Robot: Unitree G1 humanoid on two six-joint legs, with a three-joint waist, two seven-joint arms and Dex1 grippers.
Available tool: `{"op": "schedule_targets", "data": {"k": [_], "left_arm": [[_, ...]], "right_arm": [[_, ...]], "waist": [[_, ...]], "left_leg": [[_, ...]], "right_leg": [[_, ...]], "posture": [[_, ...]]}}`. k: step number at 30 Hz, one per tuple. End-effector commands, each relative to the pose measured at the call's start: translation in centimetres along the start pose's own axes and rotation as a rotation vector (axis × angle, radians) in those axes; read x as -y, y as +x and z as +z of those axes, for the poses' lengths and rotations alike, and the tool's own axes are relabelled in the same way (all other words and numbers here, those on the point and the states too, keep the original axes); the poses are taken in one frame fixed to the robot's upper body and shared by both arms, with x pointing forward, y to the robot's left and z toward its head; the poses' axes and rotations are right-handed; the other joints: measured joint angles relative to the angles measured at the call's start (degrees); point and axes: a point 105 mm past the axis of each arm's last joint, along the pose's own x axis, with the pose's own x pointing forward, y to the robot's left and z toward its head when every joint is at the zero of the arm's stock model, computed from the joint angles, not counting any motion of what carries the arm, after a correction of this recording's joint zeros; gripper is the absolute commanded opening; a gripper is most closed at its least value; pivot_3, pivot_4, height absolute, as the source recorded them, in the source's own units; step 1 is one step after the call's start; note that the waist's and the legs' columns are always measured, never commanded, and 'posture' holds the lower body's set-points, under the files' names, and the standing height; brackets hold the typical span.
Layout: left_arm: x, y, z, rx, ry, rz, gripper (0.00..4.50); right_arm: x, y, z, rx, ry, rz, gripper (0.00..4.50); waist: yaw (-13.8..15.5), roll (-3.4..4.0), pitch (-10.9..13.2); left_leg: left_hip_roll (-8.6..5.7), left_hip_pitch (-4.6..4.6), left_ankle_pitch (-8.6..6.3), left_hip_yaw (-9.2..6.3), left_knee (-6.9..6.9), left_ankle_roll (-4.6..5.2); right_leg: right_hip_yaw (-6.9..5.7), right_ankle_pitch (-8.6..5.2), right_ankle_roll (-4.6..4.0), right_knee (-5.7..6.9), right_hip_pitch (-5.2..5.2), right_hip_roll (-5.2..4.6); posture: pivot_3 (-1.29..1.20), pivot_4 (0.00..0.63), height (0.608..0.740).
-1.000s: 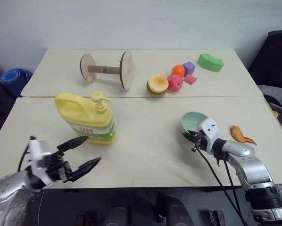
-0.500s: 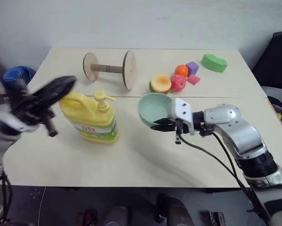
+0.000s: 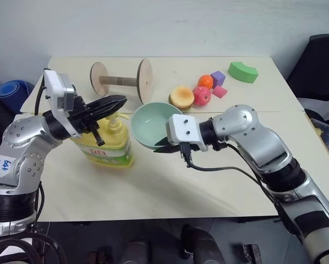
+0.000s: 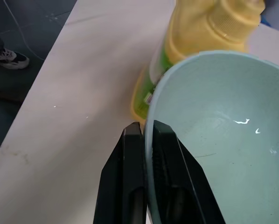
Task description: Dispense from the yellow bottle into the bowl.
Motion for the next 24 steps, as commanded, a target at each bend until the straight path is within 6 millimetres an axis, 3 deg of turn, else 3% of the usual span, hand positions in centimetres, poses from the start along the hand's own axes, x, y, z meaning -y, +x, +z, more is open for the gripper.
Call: {"op": "schedule_targets", "data": {"k": [1, 13, 24], "left_arm": [[-0.5, 0.2, -0.3, -0.054, -0.009, 0.034, 0.02], [0.4, 0.0, -3.7, -0.183, -0.108, 0.095, 0.02], [0.7, -1.4, -8.5, -0.247, -0.156, 0.191, 0.02]], "right_arm": [[0.9, 0.0, 1.7, 0.032, -0.042, -0.022, 0.00], [1.0, 0.2, 4.0, 0.104, 0.033, 0.011, 0.00], [1.0, 1.1, 3.6, 0.123, 0.068, 0.017, 0.00]], "waist": [[0.0, 0.00, 0.0], [-0.1, 0.02, 0.0], [-0.1, 0.58, -0.5]], "left_leg": [[-0.01, 0.00, 0.00, 0.00, 0.00, 0.00], [-0.02, 0.10, 0.03, -0.03, 0.01, -0.03], [-0.02, 0.32, 0.05, 0.09, -0.02, -0.08]], "right_leg": [[0.01, 0.00, 0.00, 0.01, 0.00, -0.01], [0.22, 0.00, -0.01, 0.12, 0.03, -0.05], [0.39, -0.01, -0.03, 0.22, 0.10, -0.06]], "posture": [[0.00, 0.150, 0.740], [0.00, 0.150, 0.740], [0.00, 0.150, 0.740]]}}
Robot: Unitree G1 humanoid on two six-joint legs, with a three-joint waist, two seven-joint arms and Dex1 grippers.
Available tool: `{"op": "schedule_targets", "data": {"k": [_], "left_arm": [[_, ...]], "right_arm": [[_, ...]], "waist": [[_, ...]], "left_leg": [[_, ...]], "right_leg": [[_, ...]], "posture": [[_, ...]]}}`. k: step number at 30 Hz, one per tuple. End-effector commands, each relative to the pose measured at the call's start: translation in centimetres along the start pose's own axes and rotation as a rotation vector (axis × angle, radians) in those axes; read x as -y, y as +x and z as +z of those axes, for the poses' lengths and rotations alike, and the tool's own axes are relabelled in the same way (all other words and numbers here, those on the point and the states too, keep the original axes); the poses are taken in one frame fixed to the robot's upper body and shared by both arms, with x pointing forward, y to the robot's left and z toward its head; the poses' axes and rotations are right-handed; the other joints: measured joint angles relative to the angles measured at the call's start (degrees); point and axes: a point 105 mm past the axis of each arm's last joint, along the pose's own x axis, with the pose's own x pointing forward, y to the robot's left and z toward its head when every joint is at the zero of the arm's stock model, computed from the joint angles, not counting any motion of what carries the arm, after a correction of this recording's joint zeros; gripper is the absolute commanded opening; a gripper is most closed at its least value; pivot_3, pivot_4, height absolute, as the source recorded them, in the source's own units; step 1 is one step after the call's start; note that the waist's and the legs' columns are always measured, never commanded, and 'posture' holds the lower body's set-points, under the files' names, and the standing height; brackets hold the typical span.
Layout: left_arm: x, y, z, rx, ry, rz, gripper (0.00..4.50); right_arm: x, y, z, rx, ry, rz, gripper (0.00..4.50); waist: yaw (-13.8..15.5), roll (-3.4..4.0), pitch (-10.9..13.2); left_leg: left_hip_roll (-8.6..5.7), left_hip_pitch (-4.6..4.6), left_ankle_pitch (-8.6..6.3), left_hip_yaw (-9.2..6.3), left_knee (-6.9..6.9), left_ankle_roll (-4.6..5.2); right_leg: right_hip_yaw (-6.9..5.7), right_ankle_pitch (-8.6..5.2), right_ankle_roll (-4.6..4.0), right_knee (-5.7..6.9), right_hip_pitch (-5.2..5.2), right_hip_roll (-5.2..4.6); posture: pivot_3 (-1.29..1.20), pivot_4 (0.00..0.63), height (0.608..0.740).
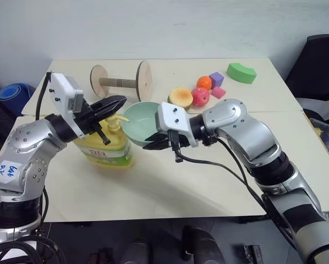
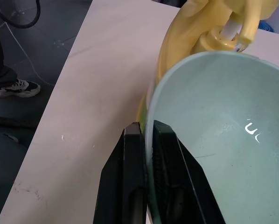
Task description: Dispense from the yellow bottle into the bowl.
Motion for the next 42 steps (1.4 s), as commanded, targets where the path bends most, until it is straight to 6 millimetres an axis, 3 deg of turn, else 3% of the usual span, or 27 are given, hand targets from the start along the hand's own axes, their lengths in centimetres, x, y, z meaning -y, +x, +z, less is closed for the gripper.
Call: {"op": "schedule_targets", "data": {"k": [1, 4, 7, 11, 13, 15, 19, 26, 29, 31, 34, 38, 42], "left_arm": [[0.4, -0.9, -6.5, -0.209, -0.130, 0.035, 0.02], [0.6, -1.0, -7.0, -0.207, -0.135, 0.040, 0.02], [0.4, -0.7, -5.9, -0.123, -0.127, 0.058, 0.02], [-0.7, -0.8, -0.5, 0.134, -0.073, 0.058, 0.02], [-0.3, -1.4, 2.4, 0.250, 0.007, -0.003, 0.02], [1.0, -2.2, 3.6, 0.233, 0.088, -0.110, 0.02], [3.4, -3.9, 2.1, 0.090, 0.060, -0.265, 0.02], [6.4, -7.0, -2.9, -0.100, -0.080, -0.346, 0.02], [6.7, -8.2, -5.0, -0.152, -0.123, -0.312, 0.02], [6.5, -9.1, -6.6, -0.184, -0.157, -0.257, 0.00], [6.0, -10.2, -8.1, -0.226, -0.170, -0.205, 0.54], [5.6, -11.3, -9.7, -0.275, -0.108, -0.160, 1.72], [5.3, -12.7, -11.7, -0.354, 0.033, -0.104, 3.01]], "right_arm": [[0.1, -0.2, 1.7, 0.053, -0.056, -0.002, 0.00], [0.1, -0.1, 1.8, 0.058, -0.052, 0.004, 0.00], [0.0, -0.3, 1.5, 0.056, -0.039, 0.001, 0.00], [0.0, -1.6, -0.2, 0.041, -0.033, -0.038, 0.00], [0.3, -2.8, -2.6, -0.029, -0.063, -0.088, 0.00], [-0.1, -4.3, -5.5, -0.103, -0.058, -0.121, 0.00], [-0.4, -6.3, -8.9, -0.074, 0.028, -0.230, 0.00], [-1.8, -6.8, -15.7, -0.127, 0.041, -0.308, 0.00], [-1.9, -6.9, -16.4, -0.086, 0.074, -0.349, 0.00], [-2.2, -7.5, -15.9, -0.037, 0.086, -0.360, 0.61], [-3.4, -8.2, -15.0, 0.017, 0.102, -0.354, 1.43], [-6.2, -10.1, -14.3, 0.059, 0.154, -0.369, 2.79], [-9.2, -13.2, -14.0, 0.141, 0.188, -0.444, 4.29]], "waist": [[0.0, 0.03, 0.0], [0.0, 0.13, -0.1], [0.0, 0.24, -0.2], [0.2, 0.18, -0.2], [0.3, -0.08, -0.1], [0.4, -0.42, 0.1], [-0.1, -0.51, 0.1], [-0.3, -0.57, 0.4], [-0.1, -0.43, 0.5], [0.0, -0.41, 0.5], [0.4, -0.40, 0.5], [1.3, -0.40, 0.5], [1.7, -0.41, 0.5]], "left_leg": [[0.00, 0.02, 0.00, 0.02, 0.00, 0.00], [0.01, 0.11, 0.00, 0.08, 0.00, -0.01], [0.01, 0.21, 0.00, 0.16, -0.04, -0.01], [0.01, 0.22, -0.01, 0.18, -0.05, -0.01], [0.01, 0.05, -0.01, 0.16, -0.04, -0.01], [-0.03, -0.23, 0.00, 0.07, 0.00, 0.00], [-0.02, -0.43, -0.04, 0.07, -0.05, 0.04], [0.09, -0.23, 0.00, 0.17, -0.01, -0.02], [0.12, -0.12, -0.01, 0.23, -0.02, -0.04], [0.23, -0.21, -0.02, 0.21, -0.02, -0.05], [0.25, -0.26, -0.04, 0.13, -0.03, -0.06], [0.26, -0.29, -0.15, 0.04, -0.03, 0.03], [0.31, -0.25, -0.32, 0.14, -0.03, 0.16]], "right_leg": [[0.02, 0.00, 0.00, 0.03, 0.00, 0.00], [0.12, -0.02, -0.03, 0.13, 0.00, -0.01], [0.21, -0.02, -0.03, 0.16, 0.00, -0.03], [0.24, -0.02, -0.04, 0.17, -0.01, -0.05], [0.20, -0.02, -0.04, 0.13, -0.10, -0.06], [0.10, -0.02, -0.03, 0.07, -0.27, -0.04], [-0.09, -0.01, -0.01, -0.23, -0.33, -0.03], [-0.02, 0.03, -0.09, -0.24, -0.21, 0.05], [0.15, 0.02, -0.13, -0.23, -0.20, 0.03], [0.15, 0.05, -0.17, -0.13, -0.25, 0.03], [0.07, 0.05, -0.17, -0.22, -0.25, 0.02], [-0.01, 0.05, -0.16, -0.38, -0.17, -0.07], [0.00, 0.06, -0.15, -0.66, -0.12, -0.12]], "posture": [[0.00, 0.150, 0.740], [0.00, 0.150, 0.740], [0.00, 0.150, 0.740], [0.00, 0.150, 0.740], [0.00, 0.150, 0.740], [0.00, 0.150, 0.740], [0.00, 0.150, 0.740], [0.00, 0.150, 0.740], [0.00, 0.150, 0.740], [0.00, 0.150, 0.740], [0.00, 0.150, 0.740], [0.00, 0.150, 0.740], [0.00, 0.150, 0.740]]}}
